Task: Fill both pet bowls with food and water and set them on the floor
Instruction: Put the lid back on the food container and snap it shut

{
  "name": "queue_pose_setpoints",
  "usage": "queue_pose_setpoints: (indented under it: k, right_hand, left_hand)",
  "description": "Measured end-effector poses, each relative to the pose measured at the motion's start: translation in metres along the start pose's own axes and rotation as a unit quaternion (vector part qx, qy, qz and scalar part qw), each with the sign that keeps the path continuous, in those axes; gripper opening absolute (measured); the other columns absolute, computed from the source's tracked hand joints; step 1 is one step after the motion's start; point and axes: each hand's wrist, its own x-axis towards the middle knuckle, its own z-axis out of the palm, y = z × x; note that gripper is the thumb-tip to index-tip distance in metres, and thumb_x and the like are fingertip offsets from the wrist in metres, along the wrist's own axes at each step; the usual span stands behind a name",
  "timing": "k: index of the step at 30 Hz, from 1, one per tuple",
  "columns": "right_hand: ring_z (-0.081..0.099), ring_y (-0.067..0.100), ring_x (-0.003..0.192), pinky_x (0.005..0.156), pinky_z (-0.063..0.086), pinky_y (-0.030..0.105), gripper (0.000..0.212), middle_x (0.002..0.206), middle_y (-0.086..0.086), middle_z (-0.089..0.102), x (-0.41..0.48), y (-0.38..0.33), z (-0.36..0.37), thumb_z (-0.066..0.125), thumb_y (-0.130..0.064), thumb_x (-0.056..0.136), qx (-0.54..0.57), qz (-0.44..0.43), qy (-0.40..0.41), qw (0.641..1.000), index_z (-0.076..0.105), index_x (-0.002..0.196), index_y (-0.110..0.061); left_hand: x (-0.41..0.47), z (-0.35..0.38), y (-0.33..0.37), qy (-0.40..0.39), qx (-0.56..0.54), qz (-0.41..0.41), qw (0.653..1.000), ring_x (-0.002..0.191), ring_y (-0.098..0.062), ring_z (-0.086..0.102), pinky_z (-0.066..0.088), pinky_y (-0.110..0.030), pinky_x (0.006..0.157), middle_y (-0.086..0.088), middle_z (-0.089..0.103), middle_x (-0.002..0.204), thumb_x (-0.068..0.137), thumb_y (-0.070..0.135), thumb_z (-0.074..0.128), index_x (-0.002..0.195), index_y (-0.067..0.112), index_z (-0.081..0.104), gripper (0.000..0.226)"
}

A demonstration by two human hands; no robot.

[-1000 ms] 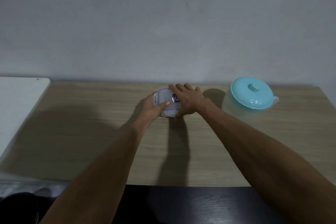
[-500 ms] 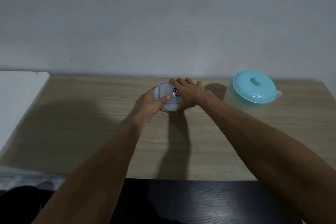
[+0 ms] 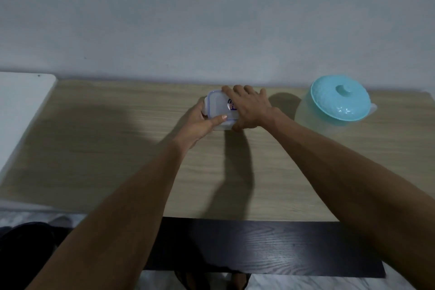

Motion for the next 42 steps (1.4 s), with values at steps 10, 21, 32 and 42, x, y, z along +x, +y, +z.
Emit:
queue_pose_setpoints:
  k: [10, 21, 32, 42]
  right_hand:
    - [-0.004, 0.030, 0.152, 0.119, 0.017, 0.056, 0.142, 0.164, 0.012, -0.005, -0.006, 0.008, -0.007, 0.085, -0.058, 0.057, 0.139, 0.038, -0.077, 0.987, -0.012, 0.155, -0.025]
    - [0.064, 0.026, 0.106, 0.085, 0.047, 0.027, 0.042, 0.116, 0.010, 0.068, -0.036, -0.002, 0.030, 0.071, -0.031, 0.087, 0.560, 0.272, 0.160, 0.766, 0.060, 0.120, -0.008]
    - [0.031, 0.031, 0.144, 0.112, 0.031, 0.035, 0.081, 0.158, 0.016, 0.030, 0.014, 0.028, -0.002, 0.069, -0.043, 0.087, 0.327, 0.113, -0.013, 0.938, 0.031, 0.151, -0.012]
    - [0.060, 0.024, 0.101, 0.085, 0.047, 0.032, 0.057, 0.113, 0.008, 0.066, 0.033, 0.020, -0.006, 0.069, -0.057, 0.081, 0.377, 0.163, -0.011, 0.912, 0.066, 0.112, -0.010]
  left_hand:
    - [-0.001, 0.004, -0.001, 0.008, -0.002, 0.005, 1.000, 0.084, -0.005, 0.062, 0.048, -0.009, 0.056, -0.010, 0.066, 0.124, 0.083, 0.011, 0.075, 0.136, 0.015, 0.049, 0.059]
    - [-0.006, 0.004, 0.005, 0.012, 0.045, 0.011, 0.999, 0.077, 0.000, 0.055, 0.044, -0.007, 0.054, -0.003, 0.064, 0.112, 0.084, 0.013, 0.075, 0.133, 0.015, 0.050, 0.055]
    - [-0.009, 0.006, 0.009, 0.022, 0.051, 0.010, 0.998, 0.073, 0.004, 0.055, 0.045, -0.005, 0.055, -0.005, 0.063, 0.113, 0.086, 0.010, 0.073, 0.138, 0.013, 0.048, 0.058]
    - [-0.015, 0.011, 0.008, 0.073, 0.063, 0.044, 0.994, 0.098, -0.016, 0.065, 0.046, -0.002, 0.067, -0.011, 0.066, 0.123, 0.082, 0.011, 0.076, 0.134, 0.007, 0.053, 0.057]
